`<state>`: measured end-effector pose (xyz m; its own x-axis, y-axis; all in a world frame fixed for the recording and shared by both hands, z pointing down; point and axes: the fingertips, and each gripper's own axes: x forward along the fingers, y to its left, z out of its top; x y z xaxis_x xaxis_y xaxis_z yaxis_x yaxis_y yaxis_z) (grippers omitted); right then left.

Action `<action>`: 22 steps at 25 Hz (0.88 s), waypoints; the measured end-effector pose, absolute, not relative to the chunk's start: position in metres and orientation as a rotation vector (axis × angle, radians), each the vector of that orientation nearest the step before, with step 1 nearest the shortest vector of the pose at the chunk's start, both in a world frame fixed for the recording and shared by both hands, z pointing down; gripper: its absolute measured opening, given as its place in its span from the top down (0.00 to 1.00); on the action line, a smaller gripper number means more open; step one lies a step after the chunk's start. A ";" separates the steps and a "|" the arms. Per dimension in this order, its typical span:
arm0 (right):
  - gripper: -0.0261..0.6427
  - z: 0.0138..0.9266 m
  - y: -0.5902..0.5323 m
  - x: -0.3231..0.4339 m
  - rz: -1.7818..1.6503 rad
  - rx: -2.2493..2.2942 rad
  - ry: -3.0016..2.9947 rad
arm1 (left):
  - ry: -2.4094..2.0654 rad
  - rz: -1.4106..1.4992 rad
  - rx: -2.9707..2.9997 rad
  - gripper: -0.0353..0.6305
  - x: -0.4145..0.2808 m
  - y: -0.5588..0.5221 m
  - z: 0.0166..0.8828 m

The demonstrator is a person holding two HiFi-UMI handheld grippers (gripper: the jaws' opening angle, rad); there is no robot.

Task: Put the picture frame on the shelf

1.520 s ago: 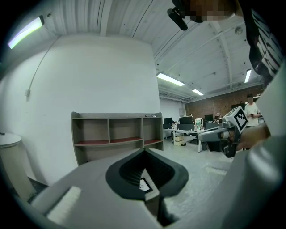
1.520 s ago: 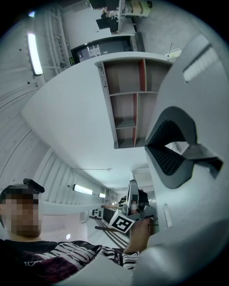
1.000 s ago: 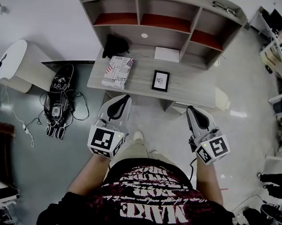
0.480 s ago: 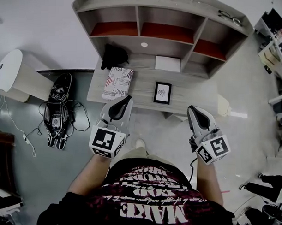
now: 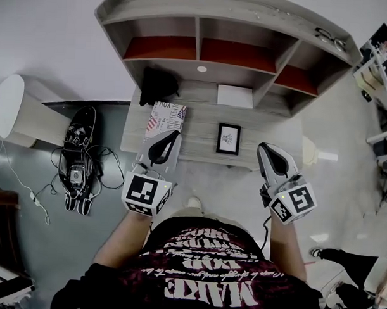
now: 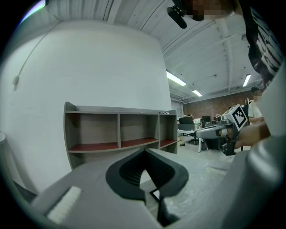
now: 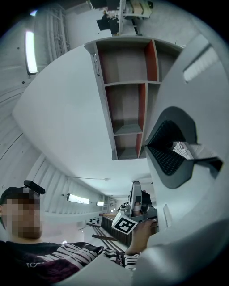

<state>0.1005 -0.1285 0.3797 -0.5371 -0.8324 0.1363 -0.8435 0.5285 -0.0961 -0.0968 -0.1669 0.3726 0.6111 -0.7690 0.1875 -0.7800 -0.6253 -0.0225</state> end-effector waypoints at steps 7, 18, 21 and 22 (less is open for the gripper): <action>0.92 0.375 -0.155 0.084 0.210 1.501 -2.652 | -1.284 0.265 2.790 0.95 -0.109 -0.201 0.373; 0.92 0.390 -0.177 0.098 0.264 1.503 -2.624 | -1.241 0.271 2.758 0.95 -0.095 -0.225 0.392; 0.92 0.393 -0.189 0.098 0.277 1.465 -2.654 | -1.262 0.275 2.733 0.95 -0.090 -0.233 0.395; 0.92 0.392 -0.193 0.097 0.276 1.451 -2.663 | -1.264 0.273 2.728 0.95 -0.087 -0.235 0.394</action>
<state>0.0975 -0.1926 0.3923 -0.5421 -0.8229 0.1703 -0.8403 0.5304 -0.1120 -0.0873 -0.2347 0.3943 0.6346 -0.7426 0.2138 -0.7647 -0.6434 0.0350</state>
